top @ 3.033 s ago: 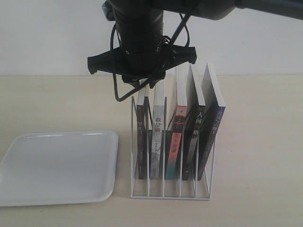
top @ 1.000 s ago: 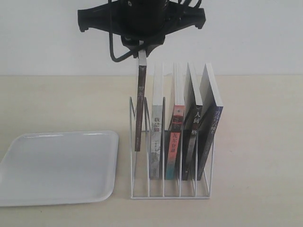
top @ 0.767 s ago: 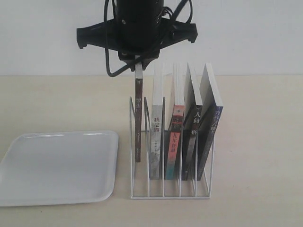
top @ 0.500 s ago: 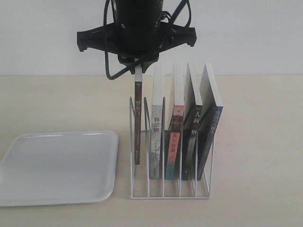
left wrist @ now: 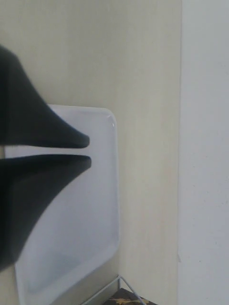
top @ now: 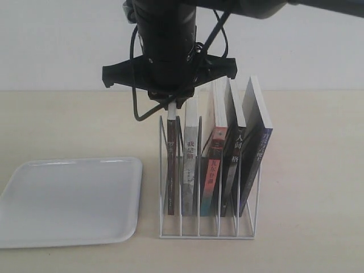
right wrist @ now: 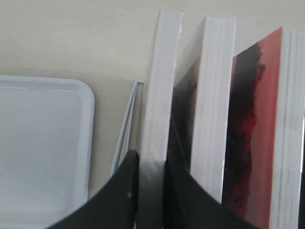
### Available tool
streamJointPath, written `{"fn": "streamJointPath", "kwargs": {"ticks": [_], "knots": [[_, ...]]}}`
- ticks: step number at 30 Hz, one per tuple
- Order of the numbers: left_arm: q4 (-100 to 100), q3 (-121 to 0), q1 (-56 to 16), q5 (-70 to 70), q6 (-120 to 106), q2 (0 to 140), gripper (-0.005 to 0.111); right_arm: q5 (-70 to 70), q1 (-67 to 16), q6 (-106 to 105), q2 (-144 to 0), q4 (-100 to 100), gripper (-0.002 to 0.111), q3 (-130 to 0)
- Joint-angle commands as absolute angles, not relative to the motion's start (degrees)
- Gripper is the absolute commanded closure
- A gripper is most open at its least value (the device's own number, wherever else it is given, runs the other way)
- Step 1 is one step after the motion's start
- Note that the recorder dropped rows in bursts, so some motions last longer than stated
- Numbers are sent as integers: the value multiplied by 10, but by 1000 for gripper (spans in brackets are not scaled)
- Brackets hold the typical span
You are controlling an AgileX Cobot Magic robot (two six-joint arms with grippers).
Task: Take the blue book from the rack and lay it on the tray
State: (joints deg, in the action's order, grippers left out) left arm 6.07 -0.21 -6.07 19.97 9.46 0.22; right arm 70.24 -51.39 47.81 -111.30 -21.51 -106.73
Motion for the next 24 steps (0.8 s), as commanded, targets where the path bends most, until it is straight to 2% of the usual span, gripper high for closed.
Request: {"fn": "streamJointPath", "kwargs": {"ticks": [1, 2, 5, 6, 7, 9, 10, 15, 17, 22, 24], "knots": [[61, 0, -59, 197, 93, 0, 102, 700, -514, 476, -1106, -230, 107, -1066], [61, 0, -59, 197, 93, 0, 102, 700, -514, 475, -1106, -230, 104, -1066], [61, 0, -59, 197, 93, 0, 102, 700, -514, 471, -1106, -230, 87, -1066], [61, 0, -59, 197, 93, 0, 102, 700, -514, 471, -1106, -231, 78, -1066], [61, 0, -59, 197, 93, 0, 102, 700, -514, 463, -1106, -232, 62, -1066], [61, 0, -59, 197, 93, 0, 102, 700, -514, 457, -1106, -232, 53, -1066], [61, 0, -59, 197, 93, 0, 102, 700, -514, 452, -1105, -232, 51, -1066], [61, 0, -59, 197, 93, 0, 102, 700, -514, 410, -1083, -232, 52, -1076], [61, 0, -59, 197, 93, 0, 102, 700, -512, 398, -1054, -238, 55, -1089], [61, 0, -59, 197, 93, 0, 102, 700, -510, 355, -960, -234, 89, -1113], [61, 0, -59, 197, 93, 0, 102, 700, -501, 346, -949, -208, 88, -1113]]}}
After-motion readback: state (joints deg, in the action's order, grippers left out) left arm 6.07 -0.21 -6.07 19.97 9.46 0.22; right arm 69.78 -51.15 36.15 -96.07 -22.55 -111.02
